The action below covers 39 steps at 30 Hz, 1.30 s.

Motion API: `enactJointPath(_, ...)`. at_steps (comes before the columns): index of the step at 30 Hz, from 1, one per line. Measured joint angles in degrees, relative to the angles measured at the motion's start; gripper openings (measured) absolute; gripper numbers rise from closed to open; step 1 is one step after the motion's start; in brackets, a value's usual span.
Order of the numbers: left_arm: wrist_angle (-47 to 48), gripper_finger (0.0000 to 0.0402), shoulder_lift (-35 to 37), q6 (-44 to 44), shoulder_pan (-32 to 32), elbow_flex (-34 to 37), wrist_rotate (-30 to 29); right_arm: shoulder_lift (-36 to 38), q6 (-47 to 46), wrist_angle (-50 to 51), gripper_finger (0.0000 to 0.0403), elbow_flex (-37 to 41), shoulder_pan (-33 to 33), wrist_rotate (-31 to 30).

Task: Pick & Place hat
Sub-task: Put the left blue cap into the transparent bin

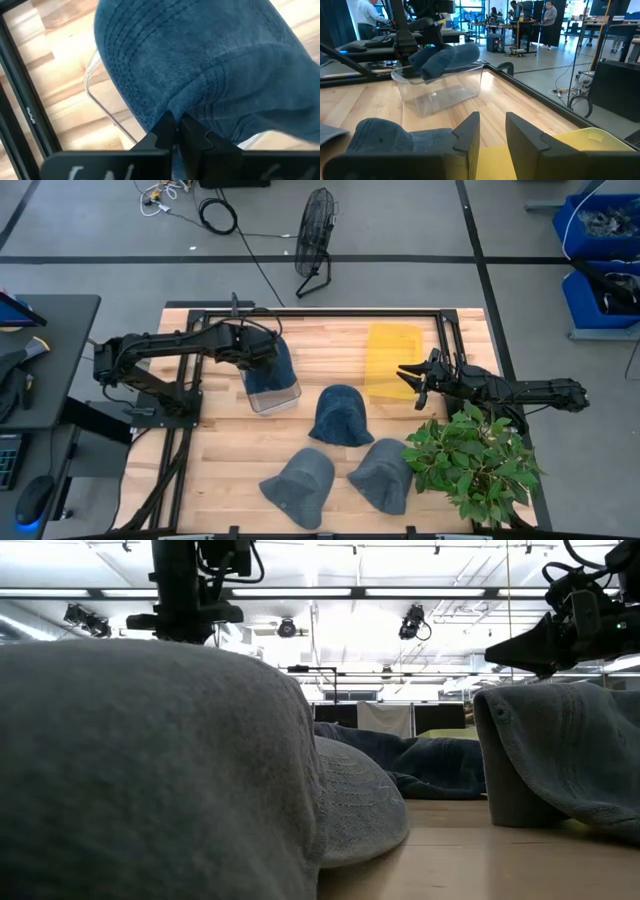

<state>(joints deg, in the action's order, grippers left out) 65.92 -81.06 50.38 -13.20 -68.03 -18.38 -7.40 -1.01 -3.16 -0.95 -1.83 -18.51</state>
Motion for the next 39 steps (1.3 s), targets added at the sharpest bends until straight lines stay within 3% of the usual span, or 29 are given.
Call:
enactJointPath(8,0.0,0.0027,0.0,-1.5,-0.1,0.0,0.0,0.0,0.0,0.0,0.0100,0.0,0.0,0.0)
enactJointPath(14,0.1,0.0071,0.0,-4.3,-0.1,0.0,0.4,0.0,0.0,0.0,0.0100,0.0,0.0,0.0)
enactJointPath(19,0.4,0.0106,0.1,-7.4,-0.1,-0.7,6.1,0.0,0.0,0.0,0.0100,0.0,0.0,0.0)
enactJointPath(22,0.5,0.0115,0.2,-10.9,0.0,-2.7,6.1,0.0,0.0,0.0,0.0100,0.0,0.0,0.0)
enactJointPath(27,-6.1,0.0112,0.2,-19.3,-0.1,-4.2,1.6,0.0,0.0,0.0,0.0100,0.0,0.0,0.0)
enactJointPath(39,-23.3,0.0064,-5.9,-35.4,0.1,-0.5,1.7,0.0,0.0,0.0,0.0100,0.0,0.0,0.0)
